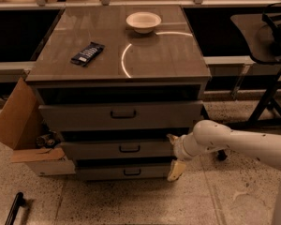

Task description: Open middle drawer

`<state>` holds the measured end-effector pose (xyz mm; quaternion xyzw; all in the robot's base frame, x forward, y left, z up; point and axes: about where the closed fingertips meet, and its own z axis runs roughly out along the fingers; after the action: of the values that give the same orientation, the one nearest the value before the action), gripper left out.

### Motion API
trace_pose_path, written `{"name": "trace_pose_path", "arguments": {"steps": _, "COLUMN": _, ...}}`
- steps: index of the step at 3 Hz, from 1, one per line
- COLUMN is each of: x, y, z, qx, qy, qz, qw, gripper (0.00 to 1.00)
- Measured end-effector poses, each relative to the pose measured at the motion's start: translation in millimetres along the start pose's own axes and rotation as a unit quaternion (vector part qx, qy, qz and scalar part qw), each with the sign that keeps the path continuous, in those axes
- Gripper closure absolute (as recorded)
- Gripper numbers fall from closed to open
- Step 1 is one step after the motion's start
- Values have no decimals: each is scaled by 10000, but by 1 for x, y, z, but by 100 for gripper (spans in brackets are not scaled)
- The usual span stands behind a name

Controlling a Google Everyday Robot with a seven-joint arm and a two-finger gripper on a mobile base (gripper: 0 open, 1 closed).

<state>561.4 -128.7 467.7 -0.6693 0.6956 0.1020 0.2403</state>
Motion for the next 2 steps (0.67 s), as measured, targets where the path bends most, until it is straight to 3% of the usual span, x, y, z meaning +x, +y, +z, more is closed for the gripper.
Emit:
{"name": "trace_pose_path", "arguments": {"steps": 1, "x": -9, "y": -19, "z": 10, "qx": 32, "qy": -52, "qz": -186, "qw": 9998, "gripper": 0}}
{"name": "trace_pose_path", "arguments": {"steps": 2, "x": -14, "y": -31, "z": 29, "qx": -98, "qy": -56, "qz": -271, "qw": 9996, "gripper": 0}}
